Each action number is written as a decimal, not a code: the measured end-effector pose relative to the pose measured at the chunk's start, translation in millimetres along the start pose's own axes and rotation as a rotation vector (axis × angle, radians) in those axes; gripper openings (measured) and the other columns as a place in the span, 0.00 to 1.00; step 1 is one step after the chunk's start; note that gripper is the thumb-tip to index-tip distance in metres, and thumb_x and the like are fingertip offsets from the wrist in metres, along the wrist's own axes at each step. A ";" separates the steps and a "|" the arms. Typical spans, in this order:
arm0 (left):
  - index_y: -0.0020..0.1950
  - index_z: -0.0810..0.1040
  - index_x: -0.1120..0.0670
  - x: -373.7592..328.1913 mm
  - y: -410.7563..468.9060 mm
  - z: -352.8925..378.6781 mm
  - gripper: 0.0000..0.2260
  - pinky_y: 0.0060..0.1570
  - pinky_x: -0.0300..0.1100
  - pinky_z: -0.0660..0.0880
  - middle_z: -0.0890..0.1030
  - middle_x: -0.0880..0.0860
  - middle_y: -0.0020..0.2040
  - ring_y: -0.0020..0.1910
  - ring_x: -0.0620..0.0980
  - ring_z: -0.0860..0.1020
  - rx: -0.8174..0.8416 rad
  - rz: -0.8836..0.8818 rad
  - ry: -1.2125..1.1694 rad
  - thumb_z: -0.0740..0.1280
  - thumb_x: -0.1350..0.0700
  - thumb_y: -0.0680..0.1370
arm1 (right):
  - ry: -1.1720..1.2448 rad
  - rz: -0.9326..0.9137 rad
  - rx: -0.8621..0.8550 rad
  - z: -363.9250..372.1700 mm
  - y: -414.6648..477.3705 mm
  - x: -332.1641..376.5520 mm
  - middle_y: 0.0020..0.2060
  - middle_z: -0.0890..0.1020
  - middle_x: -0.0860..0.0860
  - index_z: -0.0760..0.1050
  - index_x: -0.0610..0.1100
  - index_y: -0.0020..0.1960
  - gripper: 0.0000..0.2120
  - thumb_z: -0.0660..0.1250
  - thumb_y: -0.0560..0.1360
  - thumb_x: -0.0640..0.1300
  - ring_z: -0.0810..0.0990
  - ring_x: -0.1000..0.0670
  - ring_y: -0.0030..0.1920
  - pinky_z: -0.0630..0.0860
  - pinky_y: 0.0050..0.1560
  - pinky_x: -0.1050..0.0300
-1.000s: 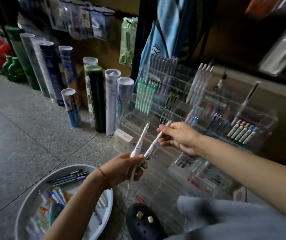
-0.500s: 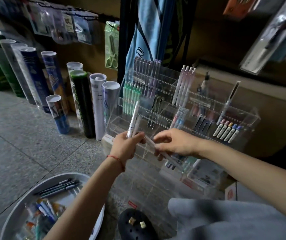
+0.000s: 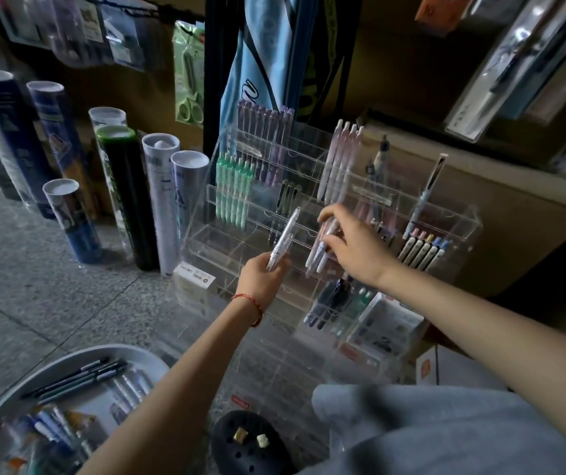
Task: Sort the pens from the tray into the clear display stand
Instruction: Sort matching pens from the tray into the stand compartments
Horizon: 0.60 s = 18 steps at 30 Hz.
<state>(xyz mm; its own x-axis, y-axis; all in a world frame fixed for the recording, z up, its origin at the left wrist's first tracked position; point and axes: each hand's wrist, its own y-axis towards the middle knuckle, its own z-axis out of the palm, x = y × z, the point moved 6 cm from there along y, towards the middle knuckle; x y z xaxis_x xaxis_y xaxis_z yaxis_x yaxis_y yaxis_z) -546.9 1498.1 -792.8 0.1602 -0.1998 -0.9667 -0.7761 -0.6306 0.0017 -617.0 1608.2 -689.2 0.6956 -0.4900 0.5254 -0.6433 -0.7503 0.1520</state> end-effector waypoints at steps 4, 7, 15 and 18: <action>0.50 0.78 0.55 0.4 -3.2 4.6 0.06 0.29 0.36 0.64 0.71 0.46 0.30 0.29 0.43 0.67 0.012 0.029 0.063 0.63 0.55 0.78 | -0.020 0.089 0.149 35.6 1.5 -18.0 0.46 0.78 0.41 0.72 0.40 0.55 0.09 0.54 0.81 0.38 0.78 0.41 0.46 0.74 0.47 0.48; 0.50 0.79 0.55 0.6 -2.2 4.9 0.07 0.36 0.41 0.67 0.75 0.51 0.35 0.34 0.49 0.71 0.009 0.023 0.075 0.62 0.56 0.78 | 0.033 0.160 0.155 45.0 6.4 -25.5 0.48 0.77 0.44 0.72 0.38 0.57 0.11 0.54 0.81 0.39 0.77 0.44 0.50 0.74 0.53 0.47; 0.53 0.79 0.54 3.0 -1.2 4.7 0.08 0.40 0.39 0.66 0.74 0.48 0.36 0.35 0.47 0.71 0.022 0.011 0.119 0.61 0.56 0.79 | -0.077 0.338 0.405 65.2 9.8 -52.8 0.54 0.77 0.45 0.72 0.37 0.60 0.11 0.58 0.79 0.37 0.77 0.46 0.55 0.74 0.52 0.58; 0.55 0.78 0.51 1.2 -2.2 4.4 0.08 0.40 0.39 0.66 0.75 0.48 0.39 0.39 0.48 0.72 0.036 0.046 0.173 0.61 0.56 0.79 | -0.043 0.322 0.428 52.3 15.9 -40.8 0.57 0.77 0.41 0.72 0.36 0.62 0.13 0.59 0.78 0.35 0.78 0.47 0.52 0.77 0.52 0.56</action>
<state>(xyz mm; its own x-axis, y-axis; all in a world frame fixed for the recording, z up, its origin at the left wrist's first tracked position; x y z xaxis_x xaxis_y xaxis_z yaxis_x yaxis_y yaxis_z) -547.7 1502.5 -795.1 0.2242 -0.3553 -0.9075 -0.8060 -0.5910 0.0323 -638.9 1593.0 -752.0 0.5029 -0.7360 0.4531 -0.6444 -0.6687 -0.3709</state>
